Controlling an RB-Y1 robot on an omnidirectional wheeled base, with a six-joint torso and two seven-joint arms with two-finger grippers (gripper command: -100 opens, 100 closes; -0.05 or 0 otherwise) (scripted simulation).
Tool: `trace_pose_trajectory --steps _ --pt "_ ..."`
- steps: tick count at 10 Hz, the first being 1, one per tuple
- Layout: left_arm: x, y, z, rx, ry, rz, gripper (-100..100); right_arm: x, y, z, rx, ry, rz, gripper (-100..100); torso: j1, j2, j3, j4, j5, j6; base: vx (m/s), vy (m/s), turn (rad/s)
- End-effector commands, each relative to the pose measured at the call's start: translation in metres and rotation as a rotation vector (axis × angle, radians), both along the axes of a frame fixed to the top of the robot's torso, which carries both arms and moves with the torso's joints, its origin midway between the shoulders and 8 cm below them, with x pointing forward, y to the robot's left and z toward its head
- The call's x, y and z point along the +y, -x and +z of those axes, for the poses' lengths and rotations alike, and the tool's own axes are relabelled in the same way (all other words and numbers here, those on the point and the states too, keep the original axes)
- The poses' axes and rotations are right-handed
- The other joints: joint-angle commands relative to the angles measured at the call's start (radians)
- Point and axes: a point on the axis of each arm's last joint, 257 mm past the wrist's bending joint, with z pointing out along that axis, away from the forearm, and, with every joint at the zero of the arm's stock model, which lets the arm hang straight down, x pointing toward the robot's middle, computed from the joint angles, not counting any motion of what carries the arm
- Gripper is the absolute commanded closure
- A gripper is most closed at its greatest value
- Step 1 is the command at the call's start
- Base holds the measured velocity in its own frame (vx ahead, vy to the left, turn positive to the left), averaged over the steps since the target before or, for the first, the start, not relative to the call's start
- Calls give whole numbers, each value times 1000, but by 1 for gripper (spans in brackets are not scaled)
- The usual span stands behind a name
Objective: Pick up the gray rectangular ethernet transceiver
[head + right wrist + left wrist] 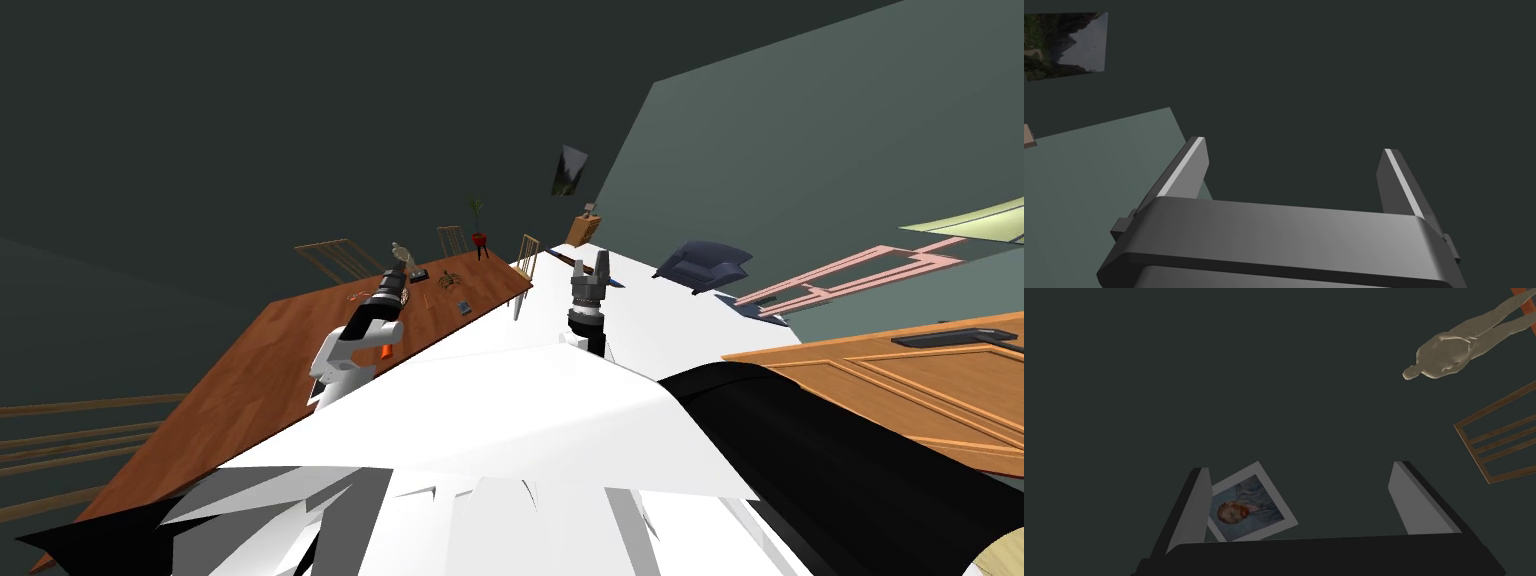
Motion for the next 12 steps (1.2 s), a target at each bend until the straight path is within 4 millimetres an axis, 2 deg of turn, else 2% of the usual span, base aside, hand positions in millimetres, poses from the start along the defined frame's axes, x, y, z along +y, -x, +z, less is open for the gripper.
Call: trace_pose_trajectory --steps 1,2,4,7,9,12 --pt "3 -1 -5 28 2 10 -100 0 0 0 0 0 0 0 0 0 0 0 0 0 -3 -10 -2" --pt "16 -8 -14 68 -11 32 -100 0 0 0 0 0 0 0 1 0 0 0 0 0 -4 -22 -69" --pt "18 -8 -21 97 -5 40 -100 0 0 0 0 0 0 0 1 0 0 0 0 0 0 -18 -27" --pt "45 -18 -47 206 -19 89 -100 0 0 0 0 0 0 0 1 0 0 0 0 0 0 -26 -83" --pt "47 -17 -56 239 -12 97 -100 0 0 0 0 0 0 0 1 0 0 0 0 0 0 -13 -26" --pt "72 -22 -84 354 -15 141 -100 0 0 0 0 0 0 0 1 0 0 0 0 0 2 -15 -104"
